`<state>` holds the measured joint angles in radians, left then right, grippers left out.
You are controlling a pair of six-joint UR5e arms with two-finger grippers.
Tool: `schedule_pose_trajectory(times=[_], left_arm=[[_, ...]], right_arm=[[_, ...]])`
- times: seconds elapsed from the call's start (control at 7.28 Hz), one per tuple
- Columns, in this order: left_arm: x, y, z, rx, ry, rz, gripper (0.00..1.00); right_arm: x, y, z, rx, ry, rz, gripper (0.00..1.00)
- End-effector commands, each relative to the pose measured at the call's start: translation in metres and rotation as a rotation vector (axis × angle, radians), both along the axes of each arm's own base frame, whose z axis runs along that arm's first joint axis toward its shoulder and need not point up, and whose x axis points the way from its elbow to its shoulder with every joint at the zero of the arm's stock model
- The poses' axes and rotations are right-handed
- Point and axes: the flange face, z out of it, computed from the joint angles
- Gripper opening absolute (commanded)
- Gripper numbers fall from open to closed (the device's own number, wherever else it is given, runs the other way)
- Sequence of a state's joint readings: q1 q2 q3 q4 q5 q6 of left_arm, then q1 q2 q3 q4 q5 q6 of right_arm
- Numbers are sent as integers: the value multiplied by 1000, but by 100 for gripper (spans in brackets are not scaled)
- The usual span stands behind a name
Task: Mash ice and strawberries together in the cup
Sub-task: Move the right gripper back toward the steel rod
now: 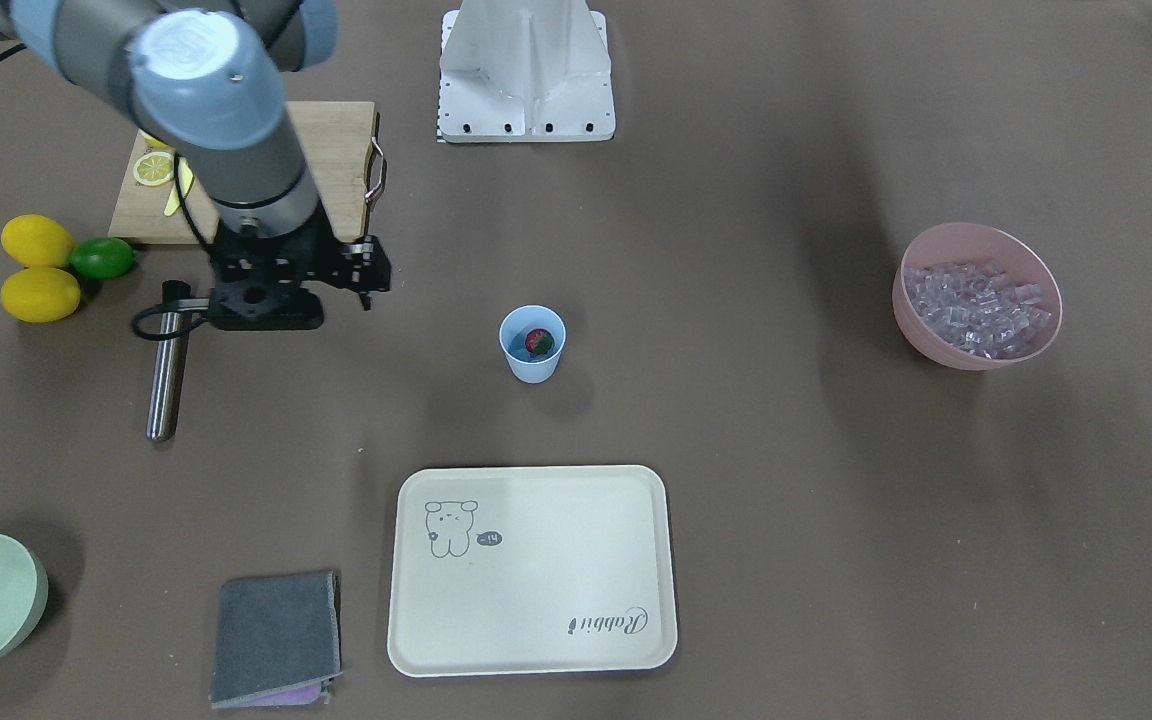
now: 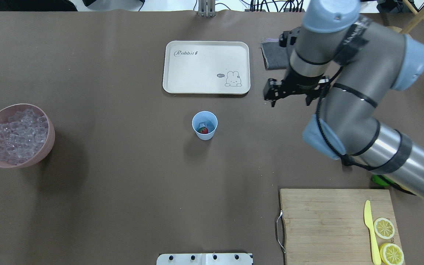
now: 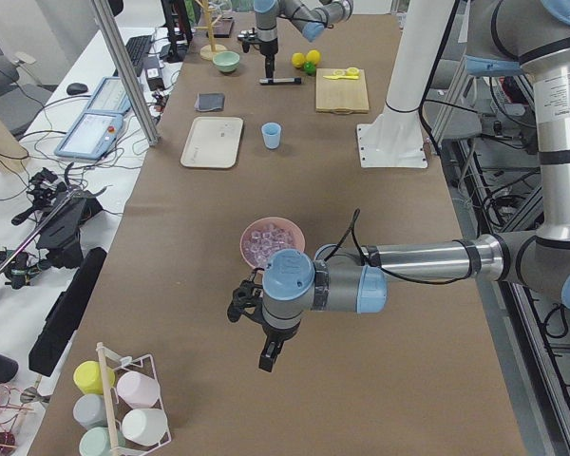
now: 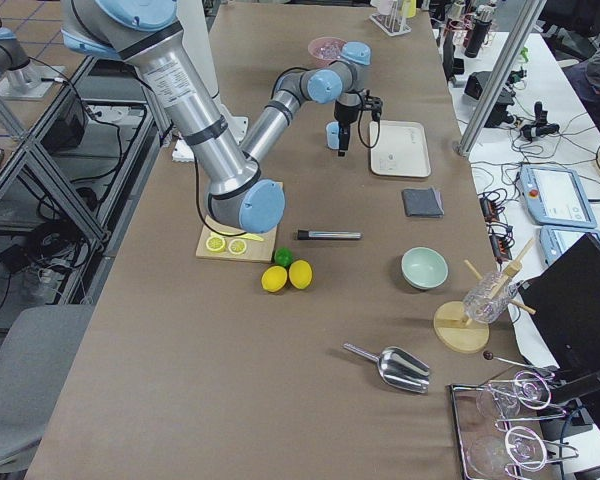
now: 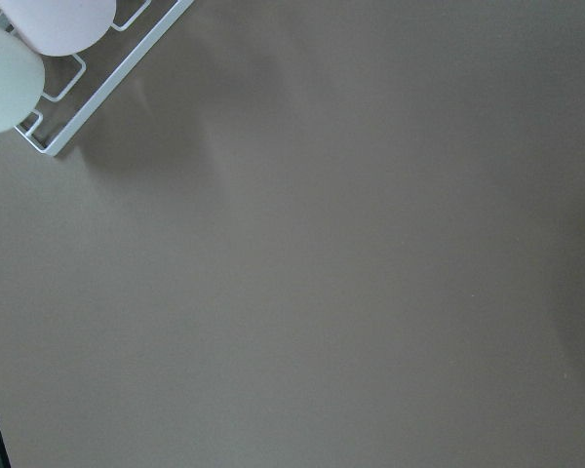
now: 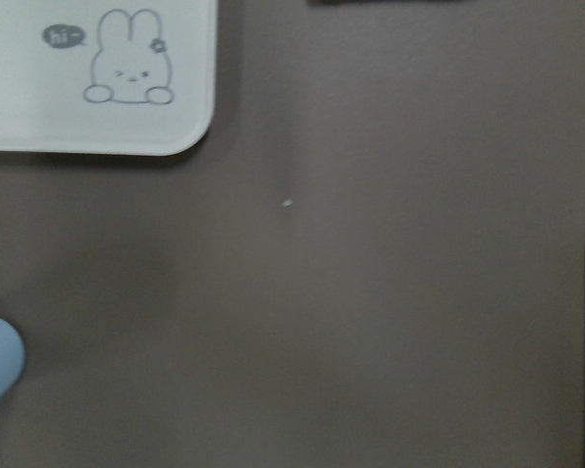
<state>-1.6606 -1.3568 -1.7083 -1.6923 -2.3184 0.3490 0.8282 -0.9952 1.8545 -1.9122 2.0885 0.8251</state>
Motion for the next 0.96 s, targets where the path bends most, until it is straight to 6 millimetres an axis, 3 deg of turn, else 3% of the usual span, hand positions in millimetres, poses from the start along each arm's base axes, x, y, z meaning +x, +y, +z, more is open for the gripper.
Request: schedule_pose_trajectory(times=[0.0, 0.27, 0.41, 0.69, 0.82], left_arm=[[2, -12, -5, -85, 31, -30, 100], [-2, -58, -48, -222, 41, -64, 100], [-4, -71, -64, -257, 43, -67, 100], [-2, -69, -65, -253, 47, -66, 100], [-3, -68, -65, -249, 48, -65, 100]], right_arm=[[79, -18, 63, 78, 0, -92, 100], [94, -13, 135, 108, -8, -100, 100], [97, -9, 171, 99, -2, -99, 100], [101, -3, 226, 58, 24, -100, 100], [97, -6, 234, 42, 29, -95, 100]])
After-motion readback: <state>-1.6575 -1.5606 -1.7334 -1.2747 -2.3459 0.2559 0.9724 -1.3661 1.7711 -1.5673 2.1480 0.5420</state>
